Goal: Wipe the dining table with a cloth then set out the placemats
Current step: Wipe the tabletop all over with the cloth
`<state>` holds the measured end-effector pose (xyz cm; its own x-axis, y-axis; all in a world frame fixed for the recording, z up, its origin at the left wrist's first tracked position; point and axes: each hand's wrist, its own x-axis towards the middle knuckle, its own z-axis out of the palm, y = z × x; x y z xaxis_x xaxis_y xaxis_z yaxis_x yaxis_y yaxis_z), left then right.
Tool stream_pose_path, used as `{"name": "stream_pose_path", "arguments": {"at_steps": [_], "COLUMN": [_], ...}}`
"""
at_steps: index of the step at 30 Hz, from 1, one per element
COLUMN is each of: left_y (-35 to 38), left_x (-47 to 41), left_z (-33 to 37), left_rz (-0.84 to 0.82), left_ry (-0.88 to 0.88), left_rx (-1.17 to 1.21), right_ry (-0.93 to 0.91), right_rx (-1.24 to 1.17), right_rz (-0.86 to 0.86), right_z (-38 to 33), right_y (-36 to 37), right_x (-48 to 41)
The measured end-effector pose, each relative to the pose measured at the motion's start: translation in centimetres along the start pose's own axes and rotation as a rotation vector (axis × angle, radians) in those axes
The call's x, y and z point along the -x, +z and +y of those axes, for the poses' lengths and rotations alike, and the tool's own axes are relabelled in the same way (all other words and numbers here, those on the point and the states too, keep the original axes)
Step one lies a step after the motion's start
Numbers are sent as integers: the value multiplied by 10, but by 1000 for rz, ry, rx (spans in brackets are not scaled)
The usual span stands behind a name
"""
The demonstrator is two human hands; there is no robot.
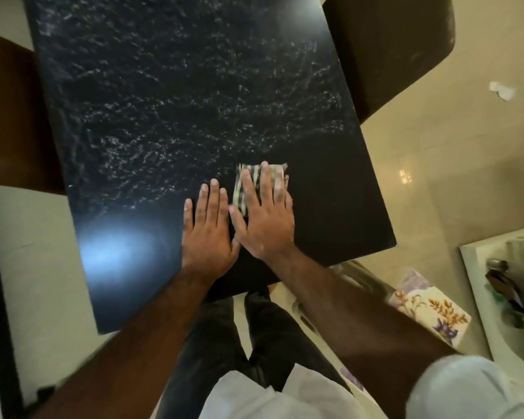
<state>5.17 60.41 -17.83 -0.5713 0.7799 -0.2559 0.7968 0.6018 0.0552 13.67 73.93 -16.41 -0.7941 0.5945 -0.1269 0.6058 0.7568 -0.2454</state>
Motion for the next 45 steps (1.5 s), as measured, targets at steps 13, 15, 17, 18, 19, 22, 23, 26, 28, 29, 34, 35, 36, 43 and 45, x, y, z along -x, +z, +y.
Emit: {"name": "stream_pose_path", "arguments": {"at_steps": [13, 15, 17, 18, 19, 22, 23, 26, 28, 29, 34, 35, 36, 43, 45], "left_y": [13, 13, 13, 13, 12, 3, -2, -20, -30, -32, -23, -19, -17, -11, -13], "left_x": [50, 50, 51, 52, 52, 49, 45, 21, -5, -18, -55, -53, -47, 15, 19], "left_z": [-87, -86, -89, -91, -92, -95, -94, -79, -58, -47, -21, -23, -26, -121, -144], "left_rz": [-19, -11, -15, -23, -36, -72, -60, 37, 96, 109, 82, 78, 74, 20, 9], "left_ry": [-124, -118, -111, -104, -97, -91, -88, -25, 69, 109, 141, 145, 156, -74, -155], "left_rx": [44, 69, 91, 100, 114, 191, 209, 216, 189, 171, 135, 132, 133, 144, 141], "right_ry": [206, 117, 42, 6, -27, -101, -99, 78, 233, 274, 265, 276, 288, 305, 285], "right_rx": [90, 92, 76, 65, 55, 6, -12, -50, -73, -78, 8, 16, 22, 50, 89], "right_rz": [28, 40, 52, 52, 50, 16, 12, 107, 150, 138, 103, 110, 115, 80, 64], "right_z": [3, -34, -70, -83, -90, -85, -75, -35, -11, -4, 1, 0, -2, -7, -9], "right_y": [-2, 9, 18, 21, 23, 15, 9, -5, -5, -1, 11, 12, 13, 7, 7], "right_x": [-38, -42, -38, -35, -32, -31, -30, -25, -20, -18, -11, -11, -12, -14, -13]}}
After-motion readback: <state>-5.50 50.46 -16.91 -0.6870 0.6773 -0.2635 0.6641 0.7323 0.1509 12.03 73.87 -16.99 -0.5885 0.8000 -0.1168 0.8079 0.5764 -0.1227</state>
